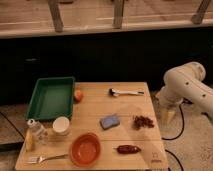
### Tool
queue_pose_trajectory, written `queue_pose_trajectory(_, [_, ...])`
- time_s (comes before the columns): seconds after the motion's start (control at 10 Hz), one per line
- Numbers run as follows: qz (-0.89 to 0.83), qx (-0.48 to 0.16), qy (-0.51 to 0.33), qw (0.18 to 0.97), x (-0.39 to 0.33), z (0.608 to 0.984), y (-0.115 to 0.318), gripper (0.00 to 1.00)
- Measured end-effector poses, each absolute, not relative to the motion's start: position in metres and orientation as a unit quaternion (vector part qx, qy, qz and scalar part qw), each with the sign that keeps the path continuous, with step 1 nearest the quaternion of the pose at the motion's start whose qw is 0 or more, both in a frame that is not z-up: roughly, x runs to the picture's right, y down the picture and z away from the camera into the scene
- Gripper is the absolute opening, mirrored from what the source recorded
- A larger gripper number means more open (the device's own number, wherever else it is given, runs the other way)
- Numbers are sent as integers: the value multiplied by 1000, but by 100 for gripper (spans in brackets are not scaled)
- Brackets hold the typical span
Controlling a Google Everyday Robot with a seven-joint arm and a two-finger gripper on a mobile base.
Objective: Wipe tray with sponge
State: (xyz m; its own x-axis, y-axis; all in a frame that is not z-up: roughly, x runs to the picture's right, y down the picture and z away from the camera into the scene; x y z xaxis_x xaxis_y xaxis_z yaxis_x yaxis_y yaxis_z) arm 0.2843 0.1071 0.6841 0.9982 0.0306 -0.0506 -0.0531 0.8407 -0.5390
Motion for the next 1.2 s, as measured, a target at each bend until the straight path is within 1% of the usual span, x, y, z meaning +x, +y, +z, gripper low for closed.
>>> queue_pose_trajectory(0.2, [10,-281,22,960,276,686,111,80])
queue_pose_trajectory(0.5, [-24,-279,20,960,231,694,117,80])
queue_pose_trajectory(0.9, [-51,-274,20,960,211,703,123,80])
queue_pose_trajectory(1.2, [-76,-269,9,960,161,716,128,80])
